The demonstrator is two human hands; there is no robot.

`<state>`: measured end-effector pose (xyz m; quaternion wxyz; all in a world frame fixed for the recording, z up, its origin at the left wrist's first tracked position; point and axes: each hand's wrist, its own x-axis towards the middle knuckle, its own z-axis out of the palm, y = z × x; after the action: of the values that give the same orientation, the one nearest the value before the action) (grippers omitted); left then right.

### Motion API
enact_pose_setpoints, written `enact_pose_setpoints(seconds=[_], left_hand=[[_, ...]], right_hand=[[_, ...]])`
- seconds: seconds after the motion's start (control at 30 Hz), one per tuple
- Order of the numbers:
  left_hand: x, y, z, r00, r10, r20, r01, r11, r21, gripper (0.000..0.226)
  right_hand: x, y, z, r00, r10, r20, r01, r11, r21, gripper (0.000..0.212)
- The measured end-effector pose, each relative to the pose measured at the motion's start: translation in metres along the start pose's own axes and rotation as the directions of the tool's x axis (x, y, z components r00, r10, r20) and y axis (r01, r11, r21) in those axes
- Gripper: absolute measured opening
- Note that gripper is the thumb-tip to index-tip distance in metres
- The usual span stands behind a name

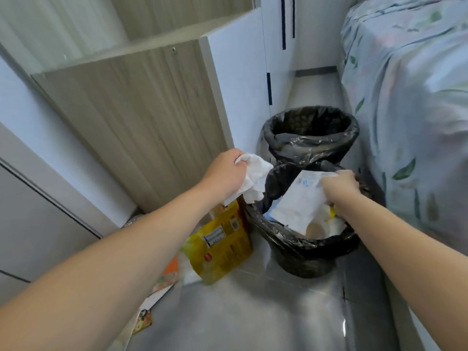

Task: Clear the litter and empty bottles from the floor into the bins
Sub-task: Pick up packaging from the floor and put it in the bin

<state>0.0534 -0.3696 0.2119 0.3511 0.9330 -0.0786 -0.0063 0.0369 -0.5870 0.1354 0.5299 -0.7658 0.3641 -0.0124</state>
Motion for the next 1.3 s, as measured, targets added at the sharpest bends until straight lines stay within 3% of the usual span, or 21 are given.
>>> enact_pose_setpoints(seconds=[0.1,0.17,0.23,0.37,0.43,0.5,0.57,0.63,0.73,0.83,1.0,1.13,1.3], left_hand=[[0.016,0.008,0.02,0.998,-0.014,0.068,0.006,0.994,0.111,0.019],[0.023,0.014,0.034,0.993,0.0,0.114,-0.023,0.98,0.2,0.014],[0.027,0.019,0.049,0.99,0.038,0.137,-0.071,0.967,0.243,0.01],[0.032,0.013,0.084,0.966,0.114,0.232,-0.191,0.92,0.341,0.006],[0.037,0.006,0.102,0.942,0.134,0.308,-0.263,0.865,0.427,0.007],[0.04,-0.001,0.116,0.907,0.16,0.39,-0.369,0.748,0.551,0.011],[0.041,-0.008,0.129,0.871,0.177,0.458,-0.473,0.554,0.686,0.018],[0.042,-0.016,0.141,0.86,0.105,0.499,-0.49,0.442,0.751,0.026],[0.041,-0.021,0.154,0.804,-0.141,0.578,-0.43,0.533,0.728,0.03],[0.035,-0.021,0.158,0.763,-0.212,0.611,-0.402,0.583,0.706,0.028],[0.024,-0.006,0.125,0.865,-0.066,0.498,-0.323,0.687,0.651,0.002],[0.019,-0.014,0.075,0.941,0.137,0.308,-0.293,0.785,0.546,0.019],[-0.005,-0.063,0.007,0.951,0.269,0.151,-0.308,0.795,0.523,0.028]], right_hand=[[-0.002,0.01,0.006,0.968,-0.232,0.092,0.249,0.872,-0.421,0.044],[-0.005,0.018,0.009,0.879,-0.443,0.178,0.45,0.647,-0.615,0.042],[-0.003,0.023,0.014,0.82,-0.501,0.278,0.53,0.477,-0.701,0.04],[0.002,0.036,0.026,0.872,-0.201,0.446,0.482,0.516,-0.708,0.047],[0.007,0.046,0.029,0.879,-0.114,0.463,0.455,0.492,-0.742,0.052],[0.013,0.052,0.031,0.886,-0.092,0.455,0.444,0.459,-0.77,0.056],[0.017,0.054,0.034,0.888,-0.068,0.455,0.436,0.444,-0.783,0.058],[0.021,0.056,0.037,0.885,-0.044,0.464,0.436,0.431,-0.79,0.058],[0.026,0.063,0.041,0.879,0.002,0.477,0.434,0.412,-0.801,0.058],[0.027,0.063,0.041,0.879,0.008,0.476,0.431,0.414,-0.802,0.06],[0.013,0.033,0.033,0.876,-0.162,0.454,0.474,0.457,-0.753,0.057],[-0.014,0.009,0.027,0.802,-0.389,0.454,0.591,0.402,-0.699,0.045],[-0.06,-0.022,0.035,0.721,-0.512,0.467,0.677,0.379,-0.631,0.043]])
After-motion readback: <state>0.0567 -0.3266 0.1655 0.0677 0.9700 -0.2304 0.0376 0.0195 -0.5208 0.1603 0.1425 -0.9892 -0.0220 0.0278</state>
